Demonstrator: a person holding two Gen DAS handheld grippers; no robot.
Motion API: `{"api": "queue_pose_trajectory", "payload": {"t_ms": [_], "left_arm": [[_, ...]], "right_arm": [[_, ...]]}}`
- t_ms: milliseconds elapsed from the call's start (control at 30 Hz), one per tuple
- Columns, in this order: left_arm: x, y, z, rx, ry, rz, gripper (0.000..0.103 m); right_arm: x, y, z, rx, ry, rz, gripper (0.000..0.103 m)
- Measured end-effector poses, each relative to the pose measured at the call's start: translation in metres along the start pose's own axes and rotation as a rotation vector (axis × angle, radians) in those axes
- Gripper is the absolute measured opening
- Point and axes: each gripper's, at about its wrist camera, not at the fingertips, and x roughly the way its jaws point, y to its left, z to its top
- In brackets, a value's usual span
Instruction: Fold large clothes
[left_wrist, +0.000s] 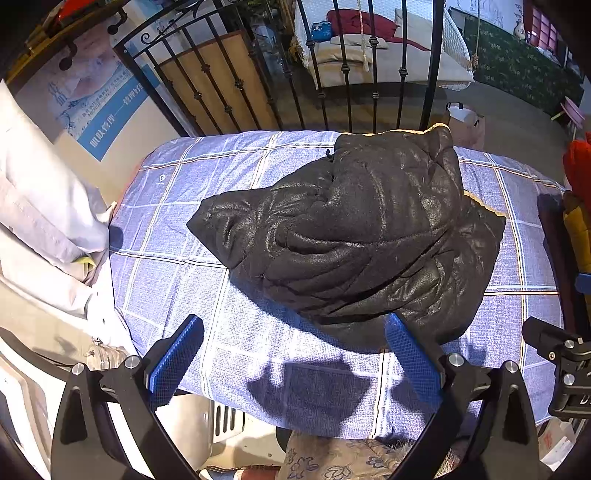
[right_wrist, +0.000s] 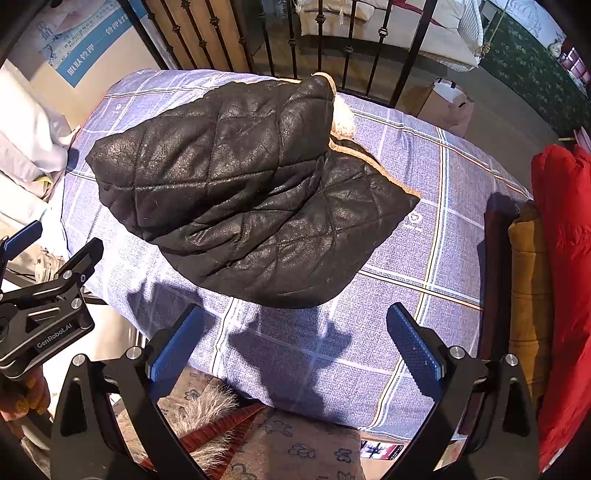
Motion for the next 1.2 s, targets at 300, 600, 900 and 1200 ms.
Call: {"api": "queue_pose_trajectory", "payload": {"t_ms": [300,600,900,1200], "left_arm": [[0.0016,0.0002,-0.0002,-0.006,0.008,-0.001,0.097],[0.0032,-0.0005,-0.0016,-0.006,0.014,0.000,0.097],[0.0056,0.0003,-0.0008,-0.013,0.023,-0.002,0.097],[0.0056,-0.0005,-0.0011,-0.008,0.026,-0.003,0.097]], "right_arm": [[0.0021,-0.0008,-0.0027,-0.007,0.003,-0.007,0.097],[0.0032,-0.0001,-0.0028,-0.010,-0.004,-0.019,0.097],[0.0049,0.0005,-0.0050,-0.014,0.013,-0.025,0.097],[0.0045,-0.0011,-0.0037,-0.031,0.064,-0.145,0.097]]}}
